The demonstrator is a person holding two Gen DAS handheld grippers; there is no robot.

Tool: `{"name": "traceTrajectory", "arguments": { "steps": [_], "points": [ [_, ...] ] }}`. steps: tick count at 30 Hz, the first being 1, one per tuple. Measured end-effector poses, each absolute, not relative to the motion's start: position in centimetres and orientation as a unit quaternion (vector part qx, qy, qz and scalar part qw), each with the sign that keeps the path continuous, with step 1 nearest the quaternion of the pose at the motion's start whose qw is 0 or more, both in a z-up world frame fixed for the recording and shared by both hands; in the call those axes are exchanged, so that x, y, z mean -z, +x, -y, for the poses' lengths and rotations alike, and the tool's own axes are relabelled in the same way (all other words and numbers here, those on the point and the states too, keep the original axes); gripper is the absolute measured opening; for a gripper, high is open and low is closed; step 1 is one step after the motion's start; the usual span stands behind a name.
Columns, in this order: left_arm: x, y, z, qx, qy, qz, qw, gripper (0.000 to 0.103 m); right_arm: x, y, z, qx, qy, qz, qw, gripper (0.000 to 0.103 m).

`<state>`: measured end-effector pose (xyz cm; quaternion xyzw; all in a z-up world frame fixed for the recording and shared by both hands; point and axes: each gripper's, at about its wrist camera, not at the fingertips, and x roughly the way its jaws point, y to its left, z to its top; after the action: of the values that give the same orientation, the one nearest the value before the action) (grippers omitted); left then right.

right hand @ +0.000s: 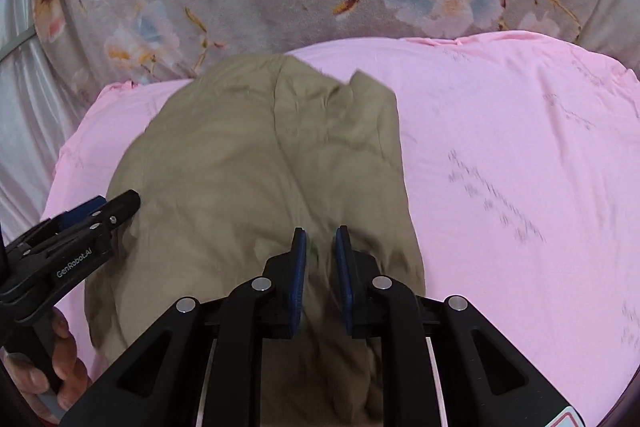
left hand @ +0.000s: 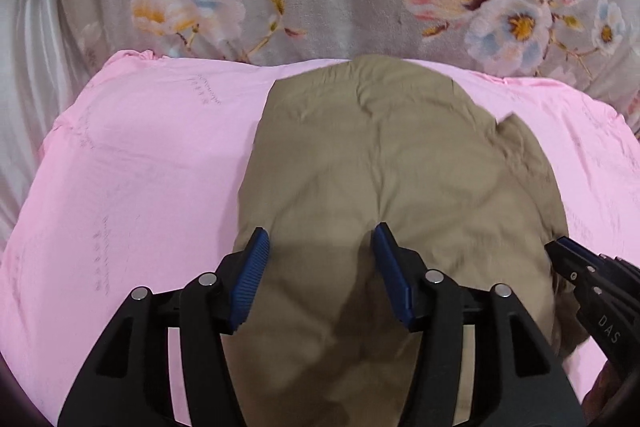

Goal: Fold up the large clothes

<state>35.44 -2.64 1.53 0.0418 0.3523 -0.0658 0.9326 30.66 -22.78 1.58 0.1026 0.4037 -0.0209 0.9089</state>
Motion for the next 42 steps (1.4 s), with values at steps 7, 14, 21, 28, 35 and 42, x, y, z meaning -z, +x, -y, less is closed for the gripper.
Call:
{"name": "traceTrajectory", "arguments": {
  "steps": [7, 14, 21, 28, 35, 42],
  "points": [
    [0.3, 30.0, 1.2, 0.059, 0.029, -0.357, 0.932, 0.066, -0.1, 25.2, 20.9, 0.049, 0.053, -0.416, 0.907, 0.017],
    [1.5, 25.8, 0.8, 0.055, 0.026, -0.364, 0.929, 0.07, 0.3, 21.0, 20.4, 0.053, 0.05, -0.428, 0.901, 0.032],
    [3.2, 21.9, 0.7, 0.056, 0.025, -0.386, 0.92, 0.075, 0.7, 16.1, 19.0, 0.058, 0.048, -0.422, 0.903, 0.062],
    [3.2, 17.7, 0.7, 0.05, 0.02, -0.365, 0.929, 0.098, -0.4, 12.2, 17.6, 0.063, 0.038, -0.384, 0.92, 0.087],
    [2.9, 15.7, 0.8, 0.035, 0.021, -0.354, 0.934, 0.098, -0.8, 10.0, 17.4, 0.067, 0.057, -0.367, 0.926, 0.088],
    [2.6, 14.1, 1.1, 0.021, 0.029, -0.339, 0.94, 0.098, -0.7, 9.5, 17.0, 0.086, 0.043, -0.369, 0.925, 0.088]
  ]
}}
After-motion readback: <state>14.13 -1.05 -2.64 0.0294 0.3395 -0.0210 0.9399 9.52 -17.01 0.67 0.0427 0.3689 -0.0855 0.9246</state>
